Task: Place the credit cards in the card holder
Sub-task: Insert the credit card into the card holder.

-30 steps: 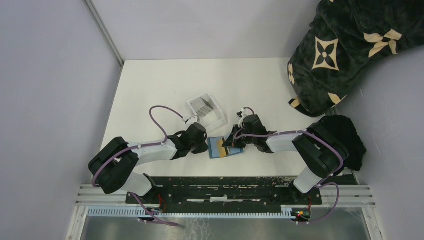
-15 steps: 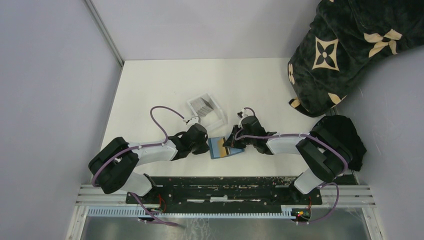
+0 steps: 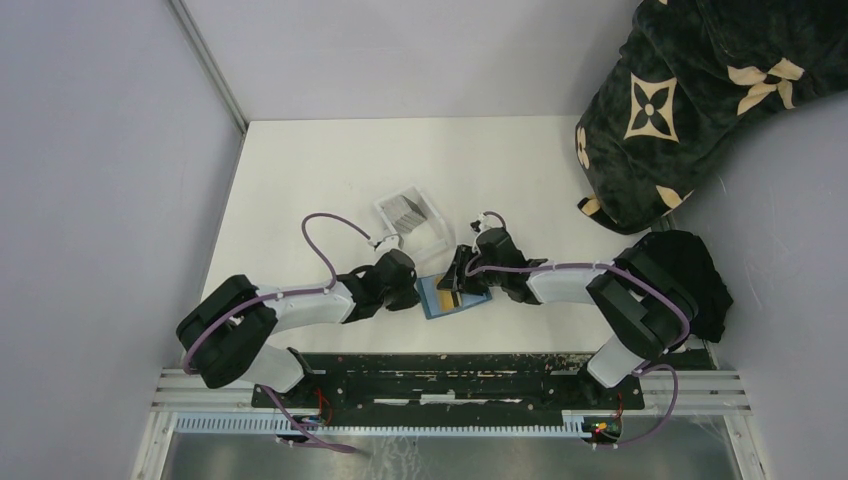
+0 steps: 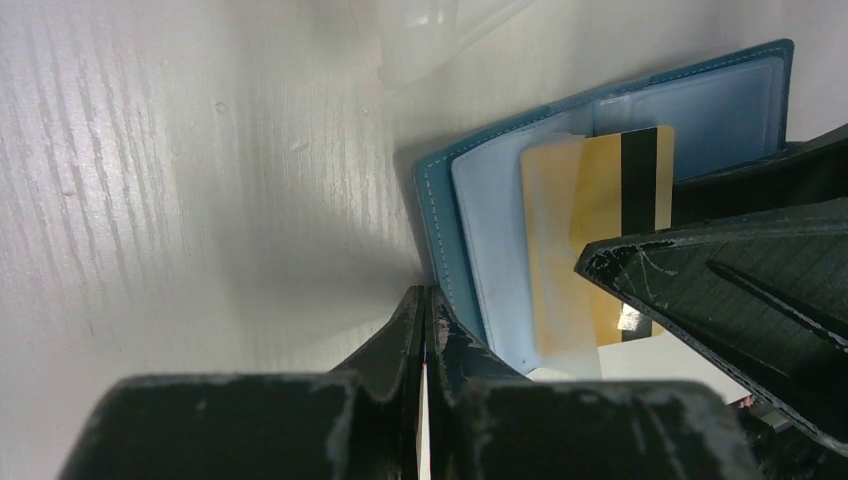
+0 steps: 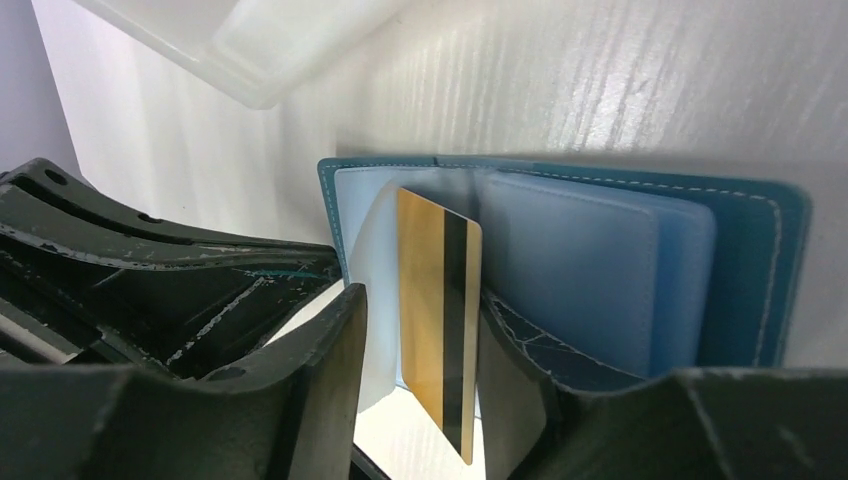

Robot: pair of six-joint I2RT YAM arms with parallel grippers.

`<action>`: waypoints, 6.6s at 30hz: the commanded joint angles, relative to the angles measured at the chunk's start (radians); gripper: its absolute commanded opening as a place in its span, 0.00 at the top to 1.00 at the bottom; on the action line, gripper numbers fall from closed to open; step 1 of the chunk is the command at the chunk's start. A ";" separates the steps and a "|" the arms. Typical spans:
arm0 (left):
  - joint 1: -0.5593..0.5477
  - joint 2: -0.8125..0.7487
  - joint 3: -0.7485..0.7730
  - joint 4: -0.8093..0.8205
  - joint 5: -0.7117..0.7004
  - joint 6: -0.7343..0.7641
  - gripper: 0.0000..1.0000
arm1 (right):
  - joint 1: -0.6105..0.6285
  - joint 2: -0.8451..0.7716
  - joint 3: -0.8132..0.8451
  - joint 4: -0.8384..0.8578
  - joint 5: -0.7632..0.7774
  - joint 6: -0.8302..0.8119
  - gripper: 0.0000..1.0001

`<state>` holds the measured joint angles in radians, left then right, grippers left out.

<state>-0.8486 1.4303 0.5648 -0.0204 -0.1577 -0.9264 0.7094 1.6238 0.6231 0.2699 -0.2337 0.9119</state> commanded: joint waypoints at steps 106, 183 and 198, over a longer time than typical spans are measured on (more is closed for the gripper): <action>-0.100 0.228 0.140 0.153 0.109 -0.008 0.97 | 0.093 0.018 0.428 -0.831 0.440 -0.500 0.06; -0.123 0.238 0.129 0.162 0.107 -0.024 0.97 | 0.062 0.021 0.340 -0.799 0.432 -0.476 0.04; -0.127 0.255 0.133 0.166 0.124 -0.025 0.97 | 0.025 -0.002 0.302 -0.762 0.349 -0.442 0.08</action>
<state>-0.9634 1.6638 0.7132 0.1612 -0.0322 -0.9264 0.7383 1.6444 0.9386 -0.5198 0.1513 0.4408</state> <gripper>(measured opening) 0.037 0.939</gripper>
